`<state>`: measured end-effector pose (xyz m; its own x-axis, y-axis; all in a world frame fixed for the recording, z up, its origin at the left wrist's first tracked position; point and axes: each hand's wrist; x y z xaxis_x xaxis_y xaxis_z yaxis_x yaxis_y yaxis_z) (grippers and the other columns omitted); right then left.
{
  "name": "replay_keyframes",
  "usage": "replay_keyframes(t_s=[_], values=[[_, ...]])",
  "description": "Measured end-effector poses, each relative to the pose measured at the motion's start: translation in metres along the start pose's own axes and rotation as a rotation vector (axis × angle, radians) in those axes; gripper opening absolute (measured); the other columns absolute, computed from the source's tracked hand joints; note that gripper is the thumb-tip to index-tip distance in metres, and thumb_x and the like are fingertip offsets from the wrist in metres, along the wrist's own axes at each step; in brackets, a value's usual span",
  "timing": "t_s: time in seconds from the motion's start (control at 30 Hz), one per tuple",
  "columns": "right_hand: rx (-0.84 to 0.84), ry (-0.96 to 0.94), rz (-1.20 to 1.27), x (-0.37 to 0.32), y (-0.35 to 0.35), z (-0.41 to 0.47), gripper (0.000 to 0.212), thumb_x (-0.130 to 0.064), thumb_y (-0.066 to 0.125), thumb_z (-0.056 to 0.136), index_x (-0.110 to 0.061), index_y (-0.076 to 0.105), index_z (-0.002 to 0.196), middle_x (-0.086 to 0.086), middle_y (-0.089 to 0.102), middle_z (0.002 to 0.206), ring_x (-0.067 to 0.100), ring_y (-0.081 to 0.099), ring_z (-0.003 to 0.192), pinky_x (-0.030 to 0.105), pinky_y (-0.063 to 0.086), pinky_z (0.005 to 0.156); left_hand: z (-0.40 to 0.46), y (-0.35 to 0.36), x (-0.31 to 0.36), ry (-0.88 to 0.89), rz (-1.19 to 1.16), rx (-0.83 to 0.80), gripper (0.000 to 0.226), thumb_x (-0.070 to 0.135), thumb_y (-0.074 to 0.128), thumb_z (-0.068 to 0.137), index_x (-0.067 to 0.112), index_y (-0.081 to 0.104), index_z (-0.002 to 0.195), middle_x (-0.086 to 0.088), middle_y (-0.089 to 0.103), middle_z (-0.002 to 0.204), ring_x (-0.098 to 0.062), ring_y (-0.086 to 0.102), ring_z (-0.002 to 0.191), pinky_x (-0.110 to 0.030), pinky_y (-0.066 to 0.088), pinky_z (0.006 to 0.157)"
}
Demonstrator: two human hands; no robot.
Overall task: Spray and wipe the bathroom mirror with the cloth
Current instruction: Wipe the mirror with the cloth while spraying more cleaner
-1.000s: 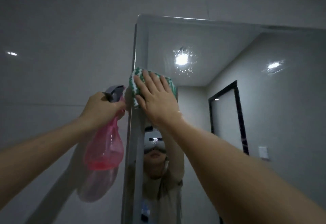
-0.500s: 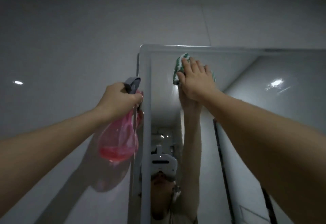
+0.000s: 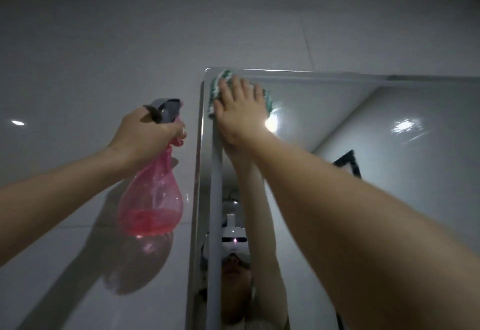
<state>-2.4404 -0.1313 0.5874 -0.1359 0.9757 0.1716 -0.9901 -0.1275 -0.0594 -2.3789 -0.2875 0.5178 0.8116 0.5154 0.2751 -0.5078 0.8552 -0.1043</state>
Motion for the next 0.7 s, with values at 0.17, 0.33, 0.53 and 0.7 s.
replay_keyframes(t_s=[0.17, 0.33, 0.53, 0.7], values=[[-0.108, -0.126, -0.036, 0.02, -0.01, -0.028, 0.054, -0.041, 0.016, 0.102, -0.023, 0.001, 0.152, 0.005, 0.001, 0.159, 0.021, 0.001, 0.146, 0.039, -0.004, 0.116, -0.016, 0.01, 0.01, -0.045, 0.024, -0.003, 0.004, 0.012, 0.064, 0.083, 0.016, 0.064, 0.082, -0.013, 0.07, 0.087, -0.031, 0.067, 0.086, -0.055, 0.051, 0.087], [-0.126, 0.0, -0.044, 0.074, -0.02, -0.024, 0.055, -0.041, 0.02, 0.102, -0.023, 0.005, 0.152, 0.005, 0.005, 0.159, 0.02, 0.005, 0.146, 0.038, 0.0, 0.116, -0.009, 0.024, 0.041, -0.053, 0.052, -0.039, 0.013, 0.023, 0.067, 0.071, 0.012, 0.065, 0.078, -0.014, 0.07, 0.086, -0.036, 0.067, 0.086, -0.055, 0.053, 0.083], [-0.152, 0.138, -0.027, 0.118, -0.022, -0.059, 0.056, -0.041, 0.021, 0.102, -0.023, 0.004, 0.152, 0.008, 0.004, 0.159, 0.023, 0.003, 0.146, 0.039, -0.001, 0.116, -0.021, 0.046, 0.05, -0.088, -0.041, -0.054, 0.005, 0.003, 0.061, 0.081, 0.006, 0.065, 0.08, -0.01, 0.071, 0.084, -0.016, 0.07, 0.073, -0.036, 0.059, 0.074], [-0.152, 0.116, -0.014, 0.108, -0.02, -0.118, 0.057, -0.04, 0.02, 0.102, -0.022, 0.0, 0.152, 0.009, -0.001, 0.159, 0.025, -0.001, 0.146, 0.04, -0.005, 0.116, -0.062, 0.068, 0.052, -0.154, -0.165, -0.089, 0.012, -0.006, 0.056, 0.082, 0.003, 0.061, 0.088, -0.014, 0.061, 0.077, -0.002, 0.057, 0.043, -0.012, 0.046, 0.041]])
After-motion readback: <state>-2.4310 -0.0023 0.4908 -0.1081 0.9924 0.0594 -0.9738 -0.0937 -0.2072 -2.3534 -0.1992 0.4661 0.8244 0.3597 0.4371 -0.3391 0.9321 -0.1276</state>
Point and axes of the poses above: each hand's wrist, its own z-axis towards the middle knuckle, its own y-axis out of the palm, x = y × z
